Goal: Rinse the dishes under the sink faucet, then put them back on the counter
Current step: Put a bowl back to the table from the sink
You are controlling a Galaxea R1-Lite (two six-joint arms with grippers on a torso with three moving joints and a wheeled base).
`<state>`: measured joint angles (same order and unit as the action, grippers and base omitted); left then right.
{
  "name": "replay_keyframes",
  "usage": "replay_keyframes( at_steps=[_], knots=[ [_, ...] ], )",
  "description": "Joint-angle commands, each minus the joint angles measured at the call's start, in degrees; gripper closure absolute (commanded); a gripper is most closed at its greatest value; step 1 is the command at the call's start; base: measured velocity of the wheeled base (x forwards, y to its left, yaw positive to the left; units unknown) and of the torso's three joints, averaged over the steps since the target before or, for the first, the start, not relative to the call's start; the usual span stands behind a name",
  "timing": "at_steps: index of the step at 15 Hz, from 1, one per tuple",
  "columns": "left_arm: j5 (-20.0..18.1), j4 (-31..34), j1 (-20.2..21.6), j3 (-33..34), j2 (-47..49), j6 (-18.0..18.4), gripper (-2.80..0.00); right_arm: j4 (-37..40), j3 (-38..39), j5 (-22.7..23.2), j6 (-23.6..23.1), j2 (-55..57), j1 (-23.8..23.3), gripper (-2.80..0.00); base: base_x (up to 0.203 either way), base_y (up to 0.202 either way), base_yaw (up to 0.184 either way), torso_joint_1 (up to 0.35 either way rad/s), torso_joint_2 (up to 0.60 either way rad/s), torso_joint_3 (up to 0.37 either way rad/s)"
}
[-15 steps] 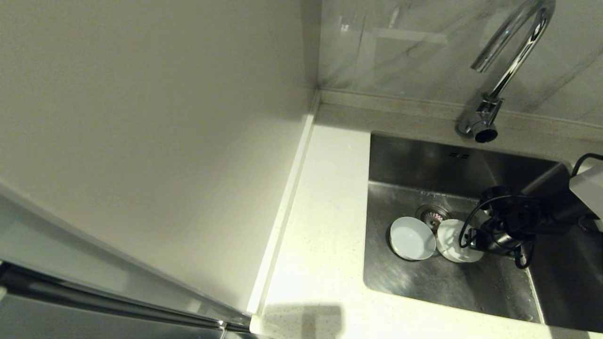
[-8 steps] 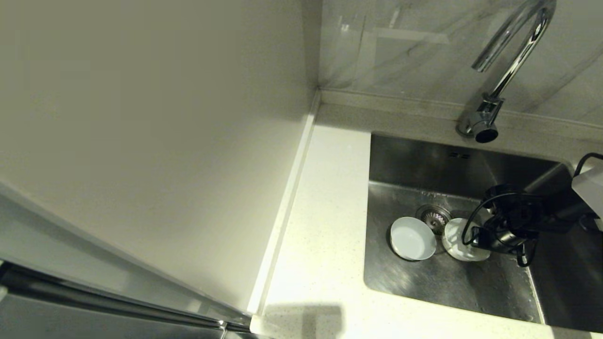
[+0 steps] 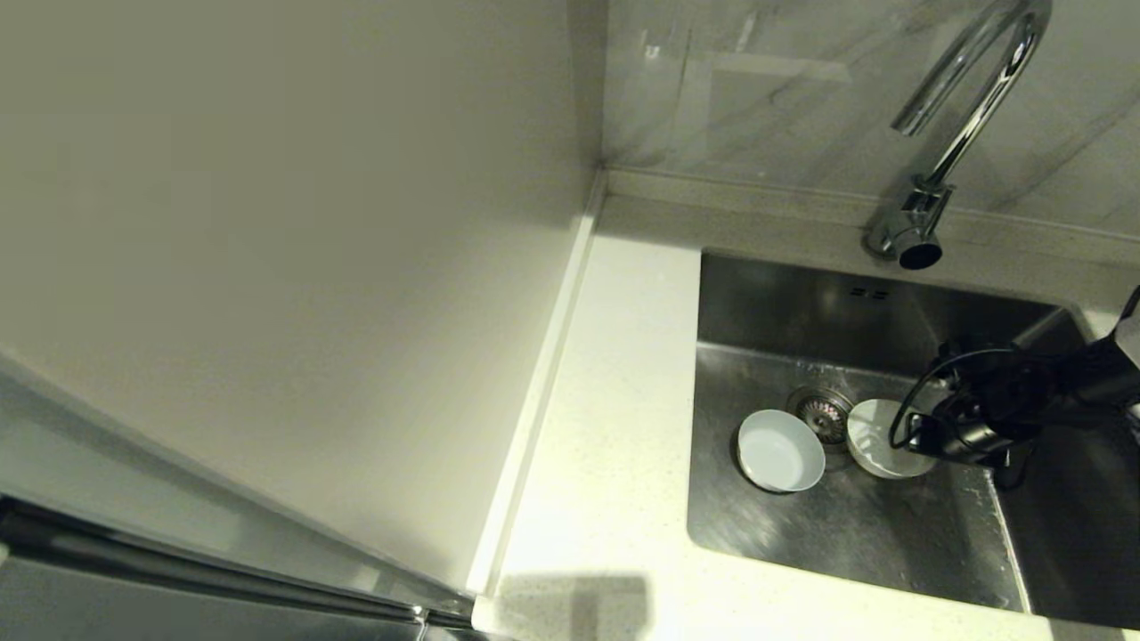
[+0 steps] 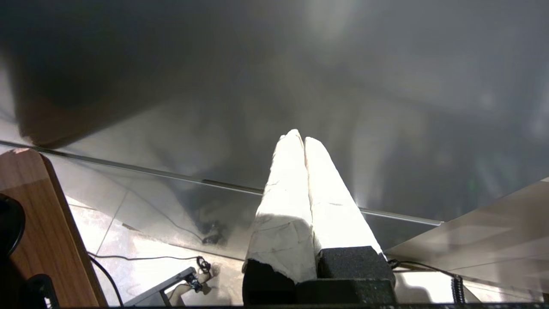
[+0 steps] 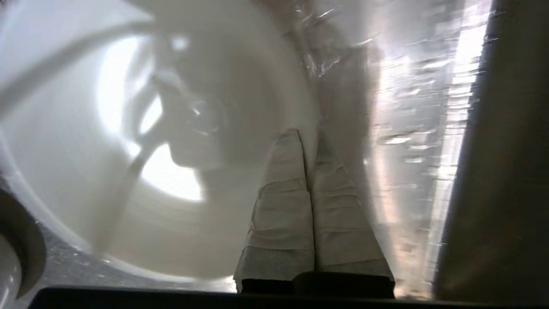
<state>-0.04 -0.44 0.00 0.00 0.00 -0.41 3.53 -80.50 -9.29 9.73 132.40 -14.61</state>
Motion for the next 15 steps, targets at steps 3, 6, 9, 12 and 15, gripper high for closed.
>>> replay_keyframes(
  at_steps=[3, 6, 9, 12, 15],
  knots=[
    [0.0, 0.0, 0.0, 0.2, 0.0, 0.0, 0.0, 3.6, 1.6, -0.1, 0.0, -6.7, -2.6, 0.0, 0.0, 0.0, 0.0, 0.0, 0.0, 0.0],
    [0.0, 0.0, 0.0, 0.2, 0.0, 0.0, 0.0, 5.3, 4.8, -0.2, -0.1, -13.0, -3.5, 0.0, 0.0, 0.0, 0.0, 0.0, 0.0, 0.0],
    [0.0, 0.0, 0.0, 0.2, 0.0, 0.0, 0.0, 6.2, 10.3, -0.4, -0.7, -21.1, -3.8, 0.0, 0.0, 0.0, 0.0, 0.0, 0.0, 0.0],
    [0.0, 0.0, 0.0, 0.2, 0.0, 0.0, 0.0, 6.1, 14.6, -1.6, -3.0, -29.7, -3.9, 0.0, 0.0, 0.0, 0.0, 0.0, 0.0, 0.0],
    [0.0, 0.0, 0.0, 0.2, 0.0, 0.0, 0.0, 5.9, 16.8, -2.0, -12.9, -40.2, -5.5, 0.0, 0.0, 0.0, 0.0, 0.0, 0.0, 0.0]
  ],
)
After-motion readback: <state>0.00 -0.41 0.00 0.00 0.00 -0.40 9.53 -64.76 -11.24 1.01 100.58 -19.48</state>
